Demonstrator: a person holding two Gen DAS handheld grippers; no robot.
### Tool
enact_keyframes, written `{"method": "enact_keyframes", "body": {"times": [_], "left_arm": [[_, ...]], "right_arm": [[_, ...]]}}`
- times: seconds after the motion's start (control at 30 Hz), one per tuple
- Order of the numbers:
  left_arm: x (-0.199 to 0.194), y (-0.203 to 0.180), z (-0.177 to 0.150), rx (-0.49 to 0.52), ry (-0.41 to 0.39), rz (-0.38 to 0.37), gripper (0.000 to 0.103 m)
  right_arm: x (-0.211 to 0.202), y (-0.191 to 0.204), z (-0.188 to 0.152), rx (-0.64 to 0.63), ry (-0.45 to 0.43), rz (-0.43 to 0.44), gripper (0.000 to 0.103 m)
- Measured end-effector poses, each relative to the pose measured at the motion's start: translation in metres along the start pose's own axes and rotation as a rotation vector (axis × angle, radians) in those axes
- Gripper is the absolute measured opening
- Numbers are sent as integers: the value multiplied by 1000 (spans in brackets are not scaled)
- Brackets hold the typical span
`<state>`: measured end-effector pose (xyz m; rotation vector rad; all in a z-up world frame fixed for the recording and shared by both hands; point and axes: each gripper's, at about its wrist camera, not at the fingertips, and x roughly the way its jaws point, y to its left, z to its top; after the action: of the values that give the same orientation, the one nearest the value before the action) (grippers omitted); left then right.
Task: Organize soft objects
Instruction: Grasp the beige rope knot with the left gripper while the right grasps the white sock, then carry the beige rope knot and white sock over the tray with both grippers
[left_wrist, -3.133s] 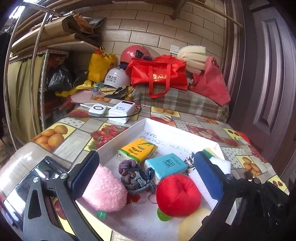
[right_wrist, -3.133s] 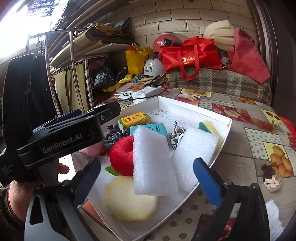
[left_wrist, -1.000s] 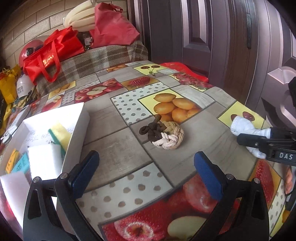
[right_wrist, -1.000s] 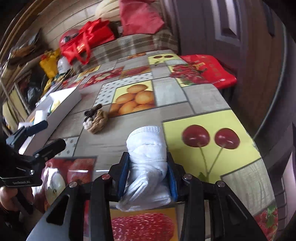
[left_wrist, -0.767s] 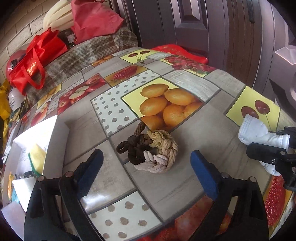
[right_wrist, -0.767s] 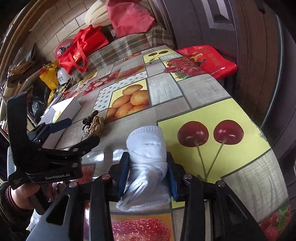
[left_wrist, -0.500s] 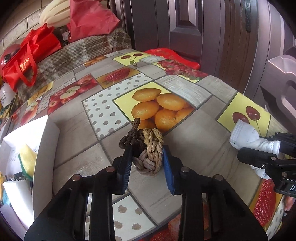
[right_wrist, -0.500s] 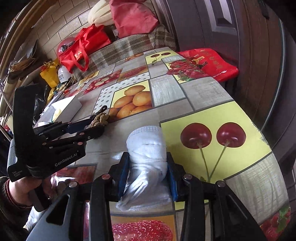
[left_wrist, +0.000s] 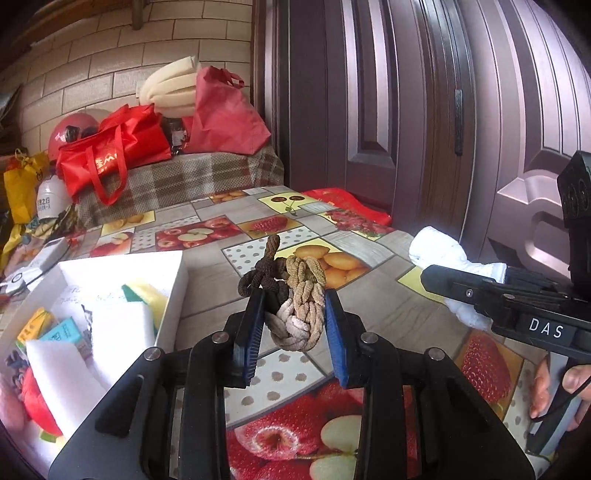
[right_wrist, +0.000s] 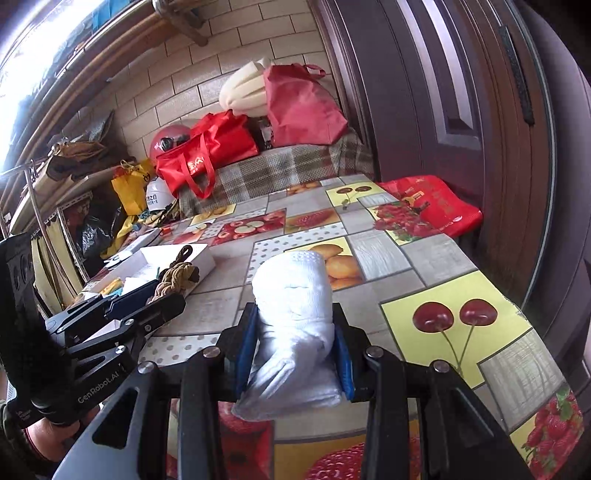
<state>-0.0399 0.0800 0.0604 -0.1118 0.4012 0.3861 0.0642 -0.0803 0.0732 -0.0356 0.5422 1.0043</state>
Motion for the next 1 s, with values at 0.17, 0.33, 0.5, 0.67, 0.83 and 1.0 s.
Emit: {"method": "enact_keyframes", "body": {"times": [0.17,0.33,0.5,0.67,0.83,1.0], "left_arm": [[-28,23,-7,-53,-60,0,31],[-48,23,-15,-7,-95,28,31],[-63,40,-22,-39,-96,68,31],[-77,63,-29,-66,-109,121,31],[-86,89,-33,-99,-120,176,31],[-93,112,-37,-127,-131,221,31]], "right_arm": [[-8,15,-2,-1,-55,9,38],[-11,25,-3,2,-84,13,38],[-6,41,-4,-18,-92,39,38],[6,61,-4,-52,-79,66,38],[18,79,-6,-74,-63,86,38],[26,97,-9,-116,-50,101,38]]}}
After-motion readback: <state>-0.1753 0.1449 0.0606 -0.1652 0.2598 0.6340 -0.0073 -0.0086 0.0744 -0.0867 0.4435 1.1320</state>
